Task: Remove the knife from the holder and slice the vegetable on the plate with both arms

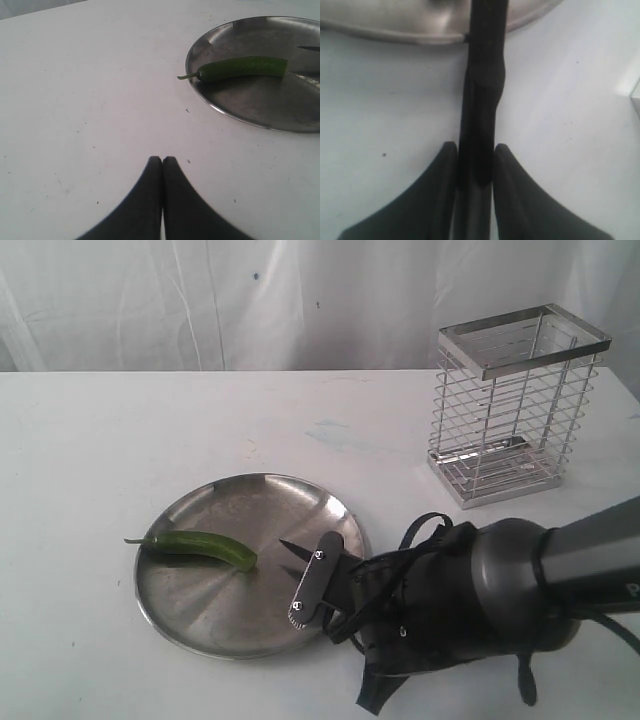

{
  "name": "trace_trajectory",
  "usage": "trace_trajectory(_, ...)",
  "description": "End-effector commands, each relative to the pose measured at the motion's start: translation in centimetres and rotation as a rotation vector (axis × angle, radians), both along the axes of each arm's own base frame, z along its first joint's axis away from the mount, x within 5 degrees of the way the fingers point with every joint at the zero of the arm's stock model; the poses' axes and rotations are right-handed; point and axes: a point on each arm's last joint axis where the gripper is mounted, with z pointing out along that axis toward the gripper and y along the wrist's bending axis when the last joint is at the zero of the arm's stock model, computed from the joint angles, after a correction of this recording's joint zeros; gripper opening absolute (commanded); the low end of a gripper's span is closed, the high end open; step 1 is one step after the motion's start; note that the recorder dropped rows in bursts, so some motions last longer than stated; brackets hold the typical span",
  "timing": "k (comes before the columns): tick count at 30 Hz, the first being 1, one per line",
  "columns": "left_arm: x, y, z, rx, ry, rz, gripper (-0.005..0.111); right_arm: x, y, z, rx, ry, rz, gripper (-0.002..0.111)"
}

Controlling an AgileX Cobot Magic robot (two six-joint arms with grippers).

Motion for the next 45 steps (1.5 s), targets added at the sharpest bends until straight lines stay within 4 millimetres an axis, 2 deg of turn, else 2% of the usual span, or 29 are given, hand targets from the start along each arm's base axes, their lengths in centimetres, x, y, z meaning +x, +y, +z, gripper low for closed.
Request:
trace_trajectory(1,0.0,0.0,-0.1,-0.011,-0.002,0.001,0.0,-0.7,-0.2,1.6,0.075,0.031,-0.02,0.011)
trace_trajectory(9,0.0,0.0,-0.1,-0.011,-0.002,0.001,0.0,-1.7,0.1,4.1,0.218,0.084,-0.023,0.011)
trace_trajectory(19,0.0,0.0,-0.1,-0.011,-0.002,0.001,0.0,-2.9,2.0,6.0,0.314,0.305,0.043,0.011)
trace_trajectory(26,0.0,0.0,-0.1,-0.011,-0.002,0.001,0.0,-0.9,0.8,6.8,0.384,0.42,-0.012,0.011)
trace_trajectory(34,0.0,0.0,-0.1,-0.011,-0.002,0.001,0.0,2.0,-1.0,8.4,0.681,0.584,-0.05,0.011)
trace_trajectory(40,0.0,0.0,-0.1,-0.011,-0.002,0.001,0.0,4.2,-2.6,9.5,0.831,0.577,-0.118,0.011)
trace_trajectory(45,0.0,0.0,-0.1,-0.011,-0.002,0.001,0.0,5.8,-2.7,9.4,1.0,0.601,-0.164,0.011)
